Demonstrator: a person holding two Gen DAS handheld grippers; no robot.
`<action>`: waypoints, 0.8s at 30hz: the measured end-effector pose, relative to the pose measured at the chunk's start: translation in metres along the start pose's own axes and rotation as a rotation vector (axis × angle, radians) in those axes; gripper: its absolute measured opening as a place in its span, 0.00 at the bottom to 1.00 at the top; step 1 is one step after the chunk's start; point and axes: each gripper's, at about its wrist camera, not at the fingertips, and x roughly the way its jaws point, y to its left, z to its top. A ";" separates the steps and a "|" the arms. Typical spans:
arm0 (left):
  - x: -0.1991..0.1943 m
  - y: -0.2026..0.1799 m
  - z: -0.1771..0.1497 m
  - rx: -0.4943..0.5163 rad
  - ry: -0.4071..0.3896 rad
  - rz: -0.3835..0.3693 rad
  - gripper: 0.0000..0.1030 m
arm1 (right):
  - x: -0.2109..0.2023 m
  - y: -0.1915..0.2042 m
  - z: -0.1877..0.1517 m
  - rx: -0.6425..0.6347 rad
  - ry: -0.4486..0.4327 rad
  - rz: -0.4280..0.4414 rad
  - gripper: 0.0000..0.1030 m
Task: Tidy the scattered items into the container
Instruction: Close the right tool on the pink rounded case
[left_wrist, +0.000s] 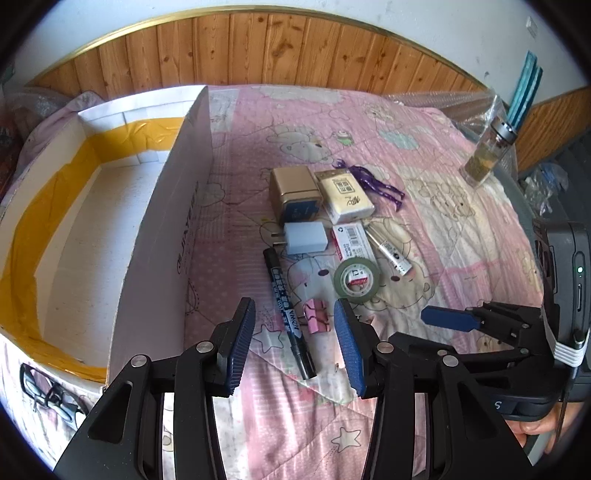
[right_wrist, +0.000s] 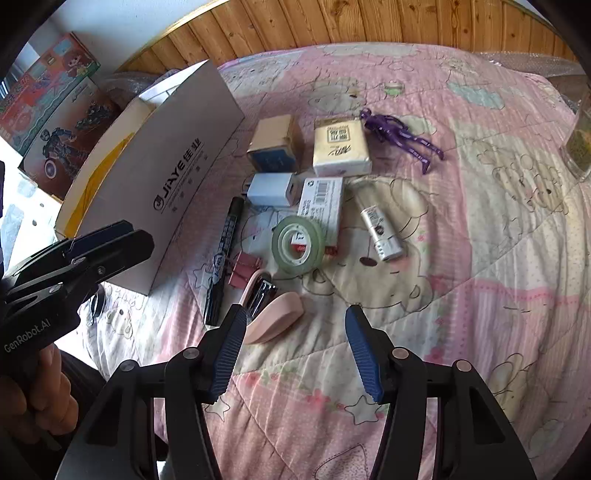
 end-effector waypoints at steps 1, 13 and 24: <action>0.002 0.000 -0.001 0.004 0.005 0.007 0.45 | 0.005 0.000 -0.002 0.006 0.015 0.012 0.53; 0.010 0.004 -0.005 0.018 0.003 0.041 0.45 | 0.042 0.010 -0.009 0.035 0.037 0.052 0.52; 0.009 0.000 -0.001 0.040 -0.020 0.059 0.45 | 0.040 0.032 -0.005 -0.037 0.013 0.053 0.27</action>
